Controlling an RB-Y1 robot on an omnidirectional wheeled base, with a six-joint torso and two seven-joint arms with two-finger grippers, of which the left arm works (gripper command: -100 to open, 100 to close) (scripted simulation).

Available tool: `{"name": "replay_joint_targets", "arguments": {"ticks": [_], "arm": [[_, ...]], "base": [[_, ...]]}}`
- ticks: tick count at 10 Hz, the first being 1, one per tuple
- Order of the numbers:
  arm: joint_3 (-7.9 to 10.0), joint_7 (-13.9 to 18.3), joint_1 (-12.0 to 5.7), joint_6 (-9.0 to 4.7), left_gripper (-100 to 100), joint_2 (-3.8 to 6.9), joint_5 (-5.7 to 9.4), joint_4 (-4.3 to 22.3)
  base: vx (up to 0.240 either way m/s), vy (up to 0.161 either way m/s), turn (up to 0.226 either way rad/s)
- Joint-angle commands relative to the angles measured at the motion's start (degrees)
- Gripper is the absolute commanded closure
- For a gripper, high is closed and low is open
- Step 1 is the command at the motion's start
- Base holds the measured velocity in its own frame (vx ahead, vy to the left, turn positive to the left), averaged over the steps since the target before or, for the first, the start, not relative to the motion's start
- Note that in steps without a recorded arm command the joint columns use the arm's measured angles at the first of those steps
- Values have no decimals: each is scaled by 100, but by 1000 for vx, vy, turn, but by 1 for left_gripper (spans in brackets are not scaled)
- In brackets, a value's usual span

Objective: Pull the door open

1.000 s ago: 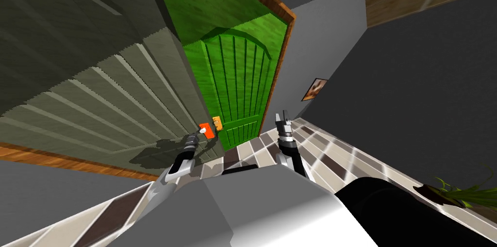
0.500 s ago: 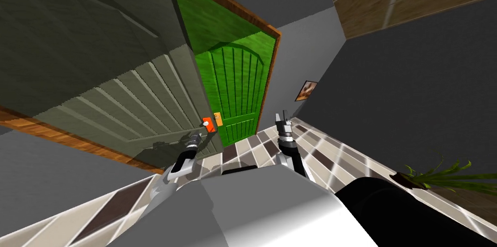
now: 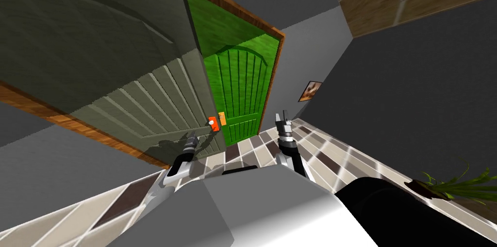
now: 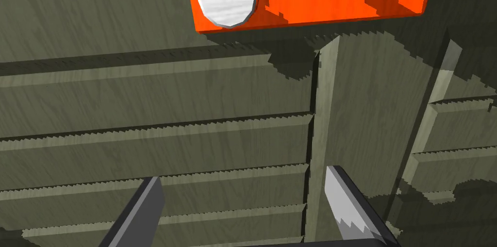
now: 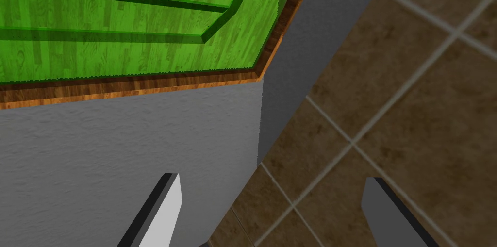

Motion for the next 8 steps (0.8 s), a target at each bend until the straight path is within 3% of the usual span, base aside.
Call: {"name": "replay_joint_targets", "arguments": {"ticks": [1,4,6,7,8], "arm": [[34,-7,18,7,-100,3,4,-17],[-25,-24,-108,-20,-100,-48,-13,-19],[-108,-28,-223,-34,-100,-96,-29,-54],[-76,-34,-195,-25,-100,-88,-26,-38],[-76,-34,-195,-25,100,-88,-26,-38]], "base": [[171,80,-34],[199,6,-75],[224,-81,-127],[96,-53,-25],[-9,9,29]]}}
